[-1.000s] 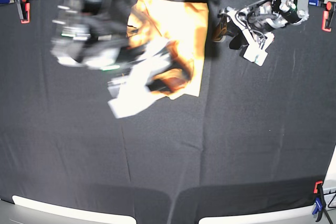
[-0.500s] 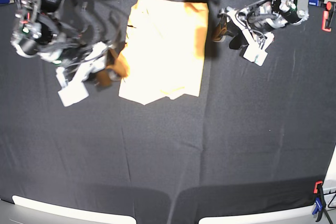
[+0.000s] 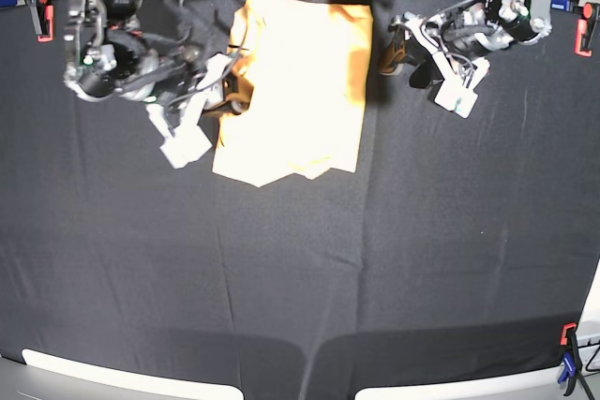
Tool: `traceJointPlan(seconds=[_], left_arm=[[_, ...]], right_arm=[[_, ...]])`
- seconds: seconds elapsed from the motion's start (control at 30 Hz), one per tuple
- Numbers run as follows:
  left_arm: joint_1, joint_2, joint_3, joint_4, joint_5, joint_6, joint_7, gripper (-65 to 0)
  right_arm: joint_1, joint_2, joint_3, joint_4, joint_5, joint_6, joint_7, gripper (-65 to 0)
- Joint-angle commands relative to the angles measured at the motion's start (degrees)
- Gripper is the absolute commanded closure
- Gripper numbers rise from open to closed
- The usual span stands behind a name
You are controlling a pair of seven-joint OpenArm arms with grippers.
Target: Layout the t-shirt on the table in an organized manner, then fold the t-shirt properly
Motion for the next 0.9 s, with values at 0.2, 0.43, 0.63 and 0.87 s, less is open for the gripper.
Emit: traceJointPlan(seconds=[0.2,0.43,0.63,0.87], left_arm=[[0.0,-0.3,-0.2,0.7,0.0,-0.2,-0.1,-34.4],[-1.1,-0.3,-0.2,0.7,0.0,-0.2,-0.1,-34.4],[-1.2,-0.4,-0.2,0.7,0.0,-0.2,0.2,-34.4],[-1.2,-0.3,-5.2,0.9,2.4,0.1,0.3,-34.2]], right_arm=[[0.2,0.5,-2.9,5.7,11.2,3.6,1.0,0.0],[0.6,0.4,-20.9,6.4,8.2,4.0,1.4,0.0],[3.3,0.3,-30.1,6.4,0.3,4.0,4.1,-2.2],[6.9,-0.7,-27.1,6.4,0.6,3.9,3.9,-24.6]])
